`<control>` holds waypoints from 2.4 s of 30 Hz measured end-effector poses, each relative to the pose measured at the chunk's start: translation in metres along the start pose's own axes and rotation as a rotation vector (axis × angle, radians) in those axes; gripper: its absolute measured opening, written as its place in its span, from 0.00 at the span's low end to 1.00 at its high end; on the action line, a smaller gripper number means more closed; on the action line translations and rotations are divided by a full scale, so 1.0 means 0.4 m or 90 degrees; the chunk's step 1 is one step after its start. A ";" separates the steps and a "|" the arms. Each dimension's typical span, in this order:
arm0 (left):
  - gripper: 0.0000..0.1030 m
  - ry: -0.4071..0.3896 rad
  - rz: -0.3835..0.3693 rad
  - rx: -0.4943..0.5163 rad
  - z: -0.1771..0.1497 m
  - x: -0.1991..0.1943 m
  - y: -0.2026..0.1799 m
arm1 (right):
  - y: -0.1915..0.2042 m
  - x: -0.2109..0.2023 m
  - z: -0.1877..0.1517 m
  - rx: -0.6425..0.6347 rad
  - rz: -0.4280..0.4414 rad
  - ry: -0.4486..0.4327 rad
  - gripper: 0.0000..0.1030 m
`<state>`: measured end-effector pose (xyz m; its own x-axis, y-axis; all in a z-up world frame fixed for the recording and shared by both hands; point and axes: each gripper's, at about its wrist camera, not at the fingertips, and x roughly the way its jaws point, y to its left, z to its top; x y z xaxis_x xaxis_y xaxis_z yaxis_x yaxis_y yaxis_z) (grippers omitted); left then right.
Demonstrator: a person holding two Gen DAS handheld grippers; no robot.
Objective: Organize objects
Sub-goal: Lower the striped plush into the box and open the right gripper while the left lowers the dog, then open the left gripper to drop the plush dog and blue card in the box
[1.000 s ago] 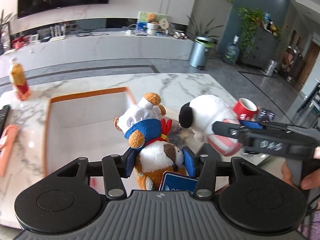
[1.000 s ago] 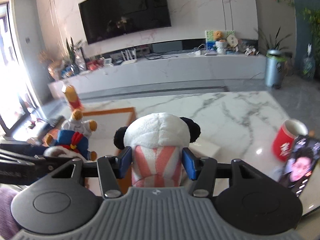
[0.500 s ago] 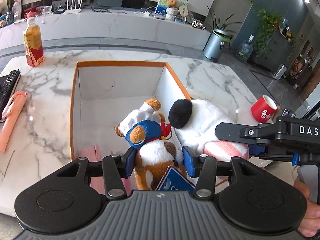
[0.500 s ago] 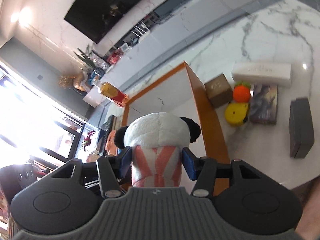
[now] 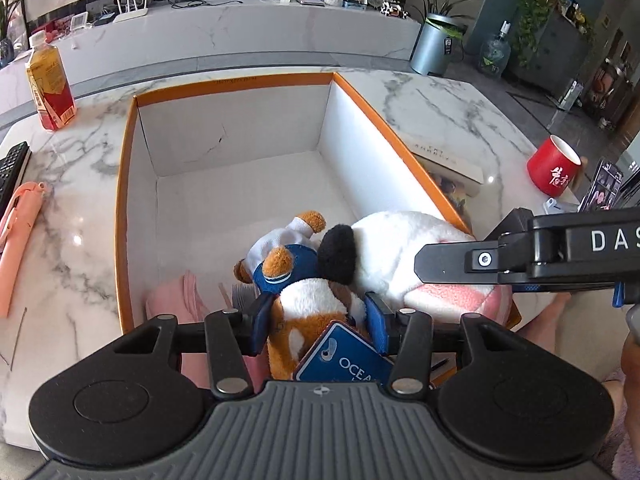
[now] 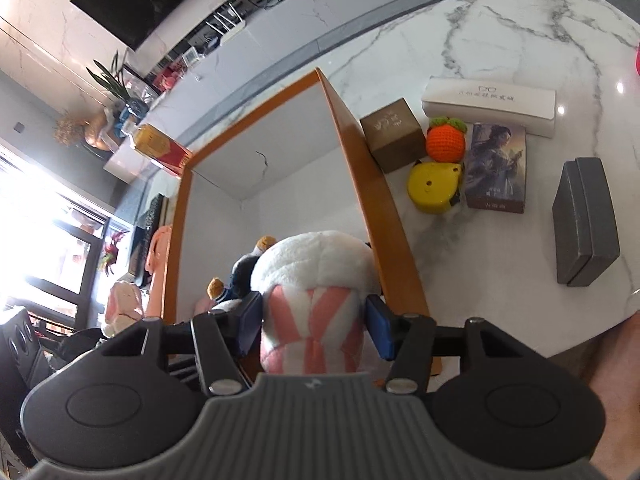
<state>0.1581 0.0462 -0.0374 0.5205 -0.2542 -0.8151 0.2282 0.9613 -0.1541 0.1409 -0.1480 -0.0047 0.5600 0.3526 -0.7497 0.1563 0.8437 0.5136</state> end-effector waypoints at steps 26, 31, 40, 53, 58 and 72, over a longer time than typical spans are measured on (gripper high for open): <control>0.58 0.062 -0.015 -0.032 0.012 0.028 0.035 | 0.080 -0.004 0.029 -0.216 -0.048 0.070 0.57; 0.59 0.062 -0.019 -0.035 0.014 0.025 0.036 | 0.098 0.026 0.034 -0.275 -0.065 0.114 0.33; 0.58 0.070 -0.075 -0.046 0.019 -0.014 0.061 | 0.069 0.068 0.024 -0.251 -0.048 0.200 0.07; 0.51 0.098 -0.091 -0.034 0.018 -0.007 0.060 | 0.106 0.078 0.037 -0.332 -0.089 0.172 0.09; 0.48 0.115 -0.099 -0.042 0.017 0.015 0.055 | 0.109 0.126 0.016 -0.382 -0.112 0.181 0.07; 0.43 0.162 -0.079 -0.043 0.016 0.054 0.044 | 0.108 0.150 0.010 -0.398 -0.110 0.192 0.03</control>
<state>0.1786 0.0568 -0.0543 0.2675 -0.3433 -0.9003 0.2170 0.9318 -0.2908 0.1846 -0.0920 -0.0256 0.3065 0.2130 -0.9277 -0.3232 0.9400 0.1090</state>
